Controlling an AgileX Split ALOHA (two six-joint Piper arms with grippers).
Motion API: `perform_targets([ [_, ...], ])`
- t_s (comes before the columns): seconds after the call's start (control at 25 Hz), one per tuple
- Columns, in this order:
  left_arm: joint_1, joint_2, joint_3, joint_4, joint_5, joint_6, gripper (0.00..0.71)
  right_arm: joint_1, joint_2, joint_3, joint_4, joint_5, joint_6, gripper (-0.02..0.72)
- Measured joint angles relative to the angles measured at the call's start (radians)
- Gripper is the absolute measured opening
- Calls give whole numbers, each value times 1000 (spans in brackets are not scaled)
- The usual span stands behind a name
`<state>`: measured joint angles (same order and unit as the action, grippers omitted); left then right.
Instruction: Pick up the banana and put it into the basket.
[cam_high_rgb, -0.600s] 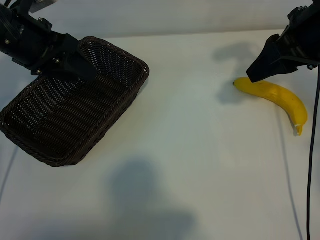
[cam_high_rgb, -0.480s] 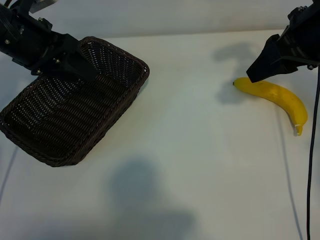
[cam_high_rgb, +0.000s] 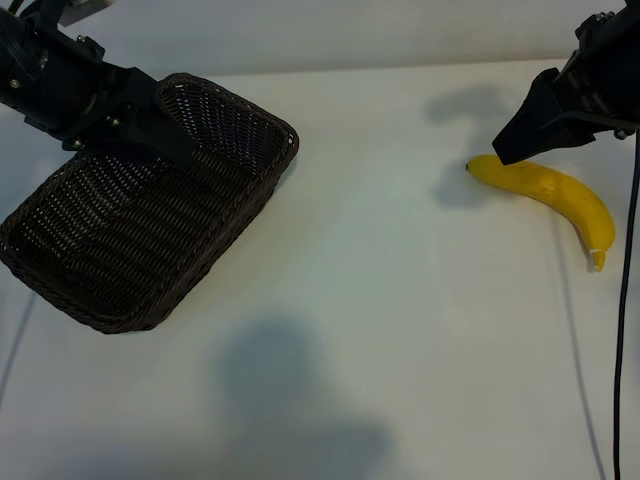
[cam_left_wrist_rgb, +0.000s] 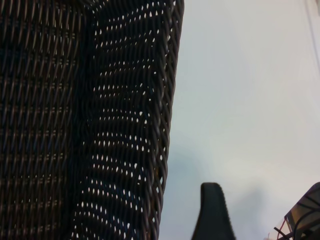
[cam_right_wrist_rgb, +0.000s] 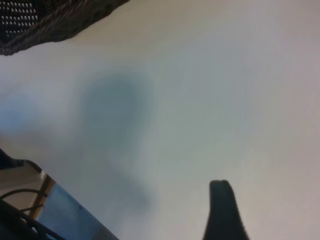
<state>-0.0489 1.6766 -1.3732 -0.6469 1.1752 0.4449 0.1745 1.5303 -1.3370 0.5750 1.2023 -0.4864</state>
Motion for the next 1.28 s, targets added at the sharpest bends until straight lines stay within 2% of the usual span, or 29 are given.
perform_targets([
  [0.64, 0, 0, 0, 0, 0, 9, 543, 0, 0, 0, 2, -1, 0, 467],
  [0.8, 12, -22, 0, -1, 0, -88, 543, 0, 0, 0, 3, -3, 0, 467],
  [0.88, 39, -70, 1, 1, 0, -145, 542, 0, 0, 0, 3, -3, 0, 467],
  [1.04, 133, -237, 1, 29, 0, -258, 536, 0, 0, 0, 3, -3, 0, 467],
  [1.28, 231, -486, 58, 307, 1, -464, 531, 0, 0, 0, 4, -5, 0, 467],
])
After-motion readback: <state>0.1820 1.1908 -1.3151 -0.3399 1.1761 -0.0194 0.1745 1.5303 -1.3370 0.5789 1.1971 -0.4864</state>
